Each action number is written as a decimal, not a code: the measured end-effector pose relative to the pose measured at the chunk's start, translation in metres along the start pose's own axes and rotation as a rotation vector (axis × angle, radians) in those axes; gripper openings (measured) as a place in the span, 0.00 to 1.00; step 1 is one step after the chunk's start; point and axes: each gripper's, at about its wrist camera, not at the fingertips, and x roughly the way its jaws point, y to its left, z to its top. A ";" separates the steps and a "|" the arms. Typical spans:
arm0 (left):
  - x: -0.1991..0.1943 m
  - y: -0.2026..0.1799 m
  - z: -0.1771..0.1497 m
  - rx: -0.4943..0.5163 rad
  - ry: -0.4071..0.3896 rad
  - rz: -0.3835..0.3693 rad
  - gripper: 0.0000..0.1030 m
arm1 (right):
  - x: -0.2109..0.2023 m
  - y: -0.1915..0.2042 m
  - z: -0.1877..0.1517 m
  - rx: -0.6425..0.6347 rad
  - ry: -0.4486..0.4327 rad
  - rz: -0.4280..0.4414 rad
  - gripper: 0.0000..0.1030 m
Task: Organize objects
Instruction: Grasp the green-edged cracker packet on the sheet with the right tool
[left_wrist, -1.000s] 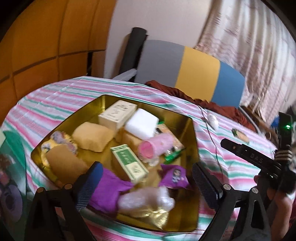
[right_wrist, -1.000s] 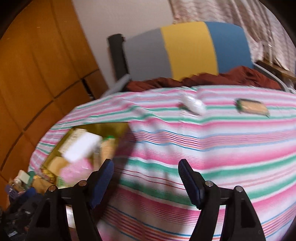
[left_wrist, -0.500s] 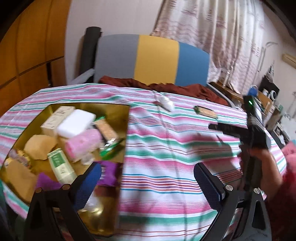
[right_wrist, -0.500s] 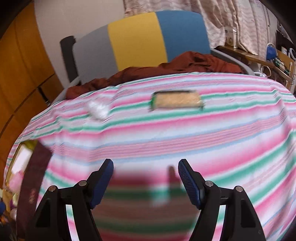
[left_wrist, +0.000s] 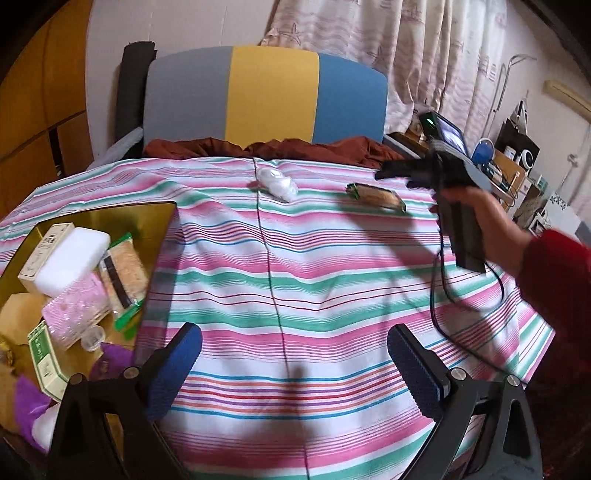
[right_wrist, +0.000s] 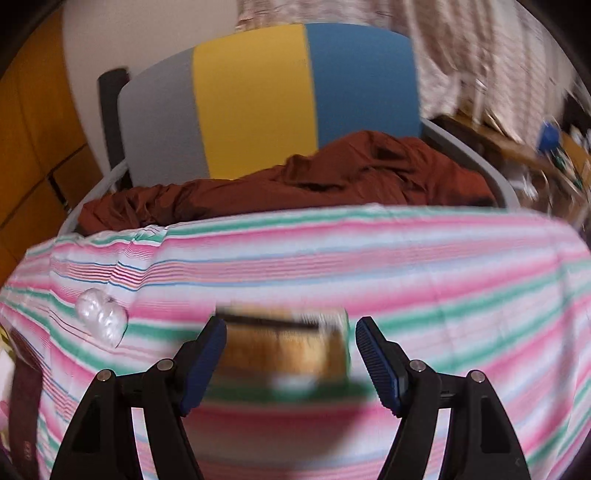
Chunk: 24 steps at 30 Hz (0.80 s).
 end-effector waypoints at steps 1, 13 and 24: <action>0.003 0.000 0.001 0.001 0.006 -0.001 0.98 | 0.007 0.001 0.005 -0.021 0.018 0.017 0.71; 0.021 -0.005 0.002 -0.023 0.056 -0.014 0.98 | 0.022 -0.023 -0.020 0.044 0.187 0.269 0.71; 0.033 -0.023 0.028 -0.024 0.045 -0.003 1.00 | 0.007 0.015 -0.055 -0.038 0.042 -0.022 0.70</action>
